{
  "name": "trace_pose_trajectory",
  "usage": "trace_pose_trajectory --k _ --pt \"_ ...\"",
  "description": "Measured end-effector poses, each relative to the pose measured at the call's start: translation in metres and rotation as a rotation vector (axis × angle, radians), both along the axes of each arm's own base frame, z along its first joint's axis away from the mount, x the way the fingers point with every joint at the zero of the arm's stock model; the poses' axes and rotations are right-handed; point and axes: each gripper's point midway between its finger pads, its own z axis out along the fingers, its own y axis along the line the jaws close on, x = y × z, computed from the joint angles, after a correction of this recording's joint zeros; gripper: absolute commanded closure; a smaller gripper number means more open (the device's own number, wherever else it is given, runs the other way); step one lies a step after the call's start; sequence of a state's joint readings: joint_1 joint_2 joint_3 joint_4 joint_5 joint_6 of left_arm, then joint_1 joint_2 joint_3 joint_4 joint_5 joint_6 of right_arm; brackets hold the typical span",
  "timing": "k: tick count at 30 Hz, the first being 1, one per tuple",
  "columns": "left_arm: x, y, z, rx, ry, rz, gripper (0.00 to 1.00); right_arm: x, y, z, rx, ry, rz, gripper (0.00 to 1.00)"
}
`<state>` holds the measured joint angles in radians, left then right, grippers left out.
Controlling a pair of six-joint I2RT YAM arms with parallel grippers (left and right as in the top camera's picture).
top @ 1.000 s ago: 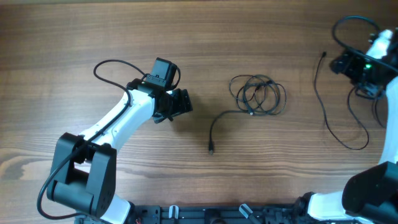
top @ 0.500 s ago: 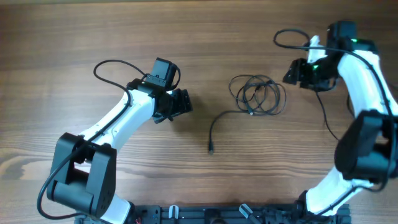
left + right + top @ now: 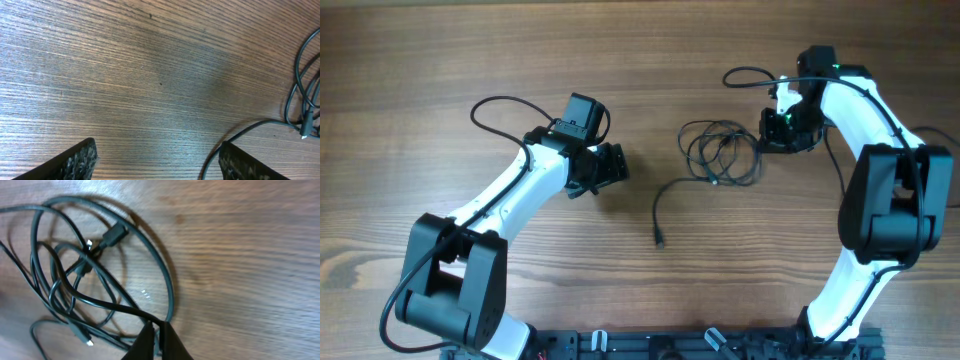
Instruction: Untangle cables
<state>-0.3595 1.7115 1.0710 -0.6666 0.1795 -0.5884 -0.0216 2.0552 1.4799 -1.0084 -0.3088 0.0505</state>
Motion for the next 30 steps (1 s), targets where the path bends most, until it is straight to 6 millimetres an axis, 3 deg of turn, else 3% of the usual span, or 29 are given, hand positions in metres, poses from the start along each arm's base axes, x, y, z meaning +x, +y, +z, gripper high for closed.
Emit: trace_pose_trajectory --k 6,10,17,22,24,26,30 --pt "0.000 0.000 0.000 0.000 0.000 0.000 0.20 -0.007 0.026 0.002 0.039 0.014 0.066 0.95" --pt "0.000 0.000 0.000 0.000 0.000 0.000 0.20 -0.011 0.042 0.001 0.008 0.011 0.120 0.86" --pt "-0.002 0.001 0.000 0.003 0.007 0.000 0.20 -0.007 0.026 -0.003 -0.132 0.005 0.078 0.69" --pt "-0.002 0.001 0.000 0.003 0.007 0.000 0.20 -0.021 0.023 -0.002 -0.147 0.064 0.077 0.62" --pt "-0.002 0.001 0.000 0.003 0.007 0.000 0.20 -0.025 0.022 0.004 -0.148 0.078 0.083 0.50" --pt "-0.002 0.001 0.000 0.003 0.007 0.000 0.20 -0.016 0.023 0.013 -0.145 0.041 0.090 0.44" --pt "-0.002 0.000 0.000 0.003 0.007 0.000 0.20 0.006 0.025 0.037 -0.139 -0.080 0.105 0.45"
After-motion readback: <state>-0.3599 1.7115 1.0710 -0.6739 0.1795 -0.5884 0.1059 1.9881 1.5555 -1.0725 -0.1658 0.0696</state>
